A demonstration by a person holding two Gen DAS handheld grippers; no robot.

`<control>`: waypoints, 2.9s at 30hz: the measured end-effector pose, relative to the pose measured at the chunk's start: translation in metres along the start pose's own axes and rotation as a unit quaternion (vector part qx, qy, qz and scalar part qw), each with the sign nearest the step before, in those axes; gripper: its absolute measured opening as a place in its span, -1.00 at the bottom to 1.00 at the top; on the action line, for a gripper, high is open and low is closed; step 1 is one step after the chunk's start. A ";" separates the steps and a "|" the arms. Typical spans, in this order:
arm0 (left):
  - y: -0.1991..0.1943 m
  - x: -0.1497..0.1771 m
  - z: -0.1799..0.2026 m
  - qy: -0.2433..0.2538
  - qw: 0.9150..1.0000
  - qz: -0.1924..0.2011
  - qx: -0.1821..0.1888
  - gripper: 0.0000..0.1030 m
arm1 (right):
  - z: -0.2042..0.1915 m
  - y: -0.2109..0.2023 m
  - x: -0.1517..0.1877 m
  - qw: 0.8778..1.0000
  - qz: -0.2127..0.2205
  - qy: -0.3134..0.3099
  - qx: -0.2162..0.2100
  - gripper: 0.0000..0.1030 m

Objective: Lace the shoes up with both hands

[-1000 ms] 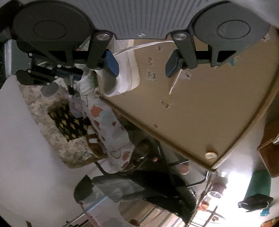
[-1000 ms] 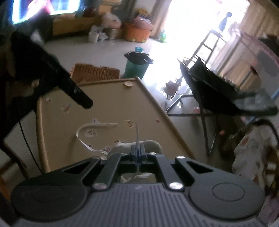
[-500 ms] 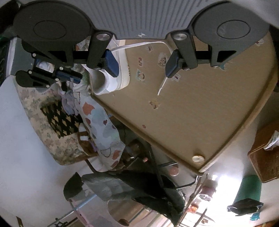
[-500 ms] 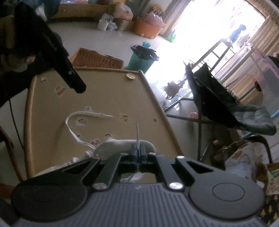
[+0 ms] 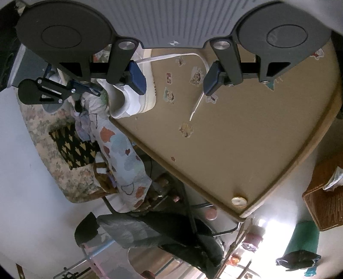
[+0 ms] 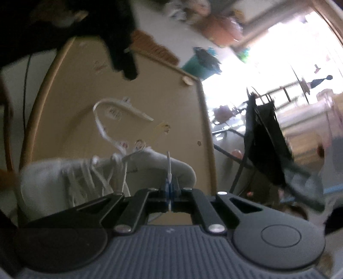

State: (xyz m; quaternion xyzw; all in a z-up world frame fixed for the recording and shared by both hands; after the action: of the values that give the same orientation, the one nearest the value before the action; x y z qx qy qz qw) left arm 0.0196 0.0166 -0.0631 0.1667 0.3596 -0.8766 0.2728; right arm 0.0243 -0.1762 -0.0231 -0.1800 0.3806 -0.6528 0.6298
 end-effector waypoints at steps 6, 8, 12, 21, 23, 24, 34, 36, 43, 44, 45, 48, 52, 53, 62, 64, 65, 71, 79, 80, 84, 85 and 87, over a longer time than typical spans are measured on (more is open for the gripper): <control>0.004 0.000 0.003 0.013 1.000 -0.008 0.008 0.18 | -0.020 0.010 0.003 0.995 -0.007 -0.095 -0.012 -0.96; 0.006 0.001 0.002 0.012 1.000 -0.013 0.016 0.18 | -0.025 0.012 0.003 0.993 -0.005 -0.113 -0.015 -0.96; 0.009 0.005 0.002 0.013 1.000 -0.023 0.016 0.18 | -0.029 0.015 0.001 0.993 0.000 -0.120 -0.017 -0.96; 0.013 0.010 0.000 0.021 0.999 -0.038 0.013 0.18 | -0.029 0.013 0.004 0.994 0.009 -0.111 -0.020 -0.96; 0.013 0.010 -0.001 0.022 0.999 -0.041 0.014 0.18 | -0.028 0.015 0.003 0.994 0.010 -0.108 -0.021 -0.96; 0.013 0.011 -0.001 0.023 0.999 -0.042 0.013 0.18 | -0.028 0.016 0.003 0.994 0.010 -0.106 -0.021 -0.96; 0.016 0.012 -0.002 0.026 0.998 -0.049 0.011 0.18 | -0.023 0.017 0.002 0.996 0.010 -0.090 -0.021 -0.96; 0.016 0.012 -0.003 0.027 0.998 -0.050 0.011 0.18 | -0.023 0.017 0.002 0.996 0.011 -0.088 -0.021 -0.96; 0.015 0.011 -0.009 0.026 0.998 -0.050 0.011 0.18 | -0.019 0.010 0.004 0.997 0.019 -0.065 -0.021 -0.96; 0.015 0.011 -0.010 0.027 0.998 -0.050 0.011 0.18 | -0.019 0.009 0.004 0.998 0.020 -0.063 -0.021 -0.96; 0.015 0.011 -0.010 0.027 0.998 -0.051 0.010 0.18 | -0.019 0.009 0.004 0.997 0.021 -0.065 -0.023 -0.96; 0.014 0.012 -0.009 0.030 0.998 -0.053 0.011 0.18 | -0.021 0.010 0.002 0.997 0.022 -0.070 -0.027 -0.96; 0.014 0.010 -0.008 0.031 0.998 -0.054 0.012 0.18 | -0.022 0.011 0.000 0.997 0.024 -0.068 -0.029 -0.96; 0.013 0.010 -0.008 0.031 0.998 -0.055 0.013 0.18 | -0.022 0.011 0.000 0.997 0.024 -0.066 -0.029 -0.96; 0.013 0.013 -0.004 0.030 0.997 -0.058 0.029 0.18 | -0.026 0.010 -0.009 0.996 0.035 -0.067 -0.039 -0.96; 0.014 0.014 -0.004 0.025 0.997 -0.059 0.035 0.18 | -0.027 0.008 -0.010 0.996 0.036 -0.070 -0.040 -0.96; 0.015 0.015 -0.003 0.020 0.997 -0.059 0.039 0.18 | -0.028 0.008 -0.010 0.996 0.036 -0.070 -0.040 -0.96; 0.023 0.017 0.001 -0.023 0.996 -0.054 0.073 0.18 | -0.028 0.007 -0.006 0.996 0.040 -0.065 -0.038 -0.96; 0.055 0.024 0.001 -0.168 0.977 -0.052 0.123 0.16 | -0.027 0.009 -0.006 0.996 0.043 -0.064 -0.038 -0.96; 0.060 0.027 0.001 -0.185 0.973 -0.053 0.123 0.16 | -0.028 0.009 -0.006 0.996 0.043 -0.063 -0.038 -0.96; 0.073 0.038 0.005 -0.226 0.963 -0.055 0.135 0.07 | -0.028 0.009 -0.006 0.996 0.044 -0.061 -0.038 -0.96; 0.075 0.041 0.007 -0.231 0.961 -0.054 0.139 0.01 | -0.028 0.009 -0.006 0.996 0.044 -0.061 -0.038 -0.96; 0.080 0.047 0.012 -0.242 0.958 -0.057 0.144 -0.13 | -0.027 0.009 -0.007 0.996 0.044 -0.061 -0.038 -0.96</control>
State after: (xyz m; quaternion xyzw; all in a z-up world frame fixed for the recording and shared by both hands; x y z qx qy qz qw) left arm 0.0291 -0.0559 -0.1212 -0.0341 0.1615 -0.9475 0.2740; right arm 0.0119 -0.1618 -0.0460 -0.2265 0.3731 -0.5977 0.6725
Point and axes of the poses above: each gripper's, at about its wrist camera, not at the fingertips, and y roughly the way its jaws point, z to its right, x to its underside, the point moved 4 cm from there along y, roughly the way its jaws point, and after that the axes turned 4 degrees about x, right-handed, at the moved point
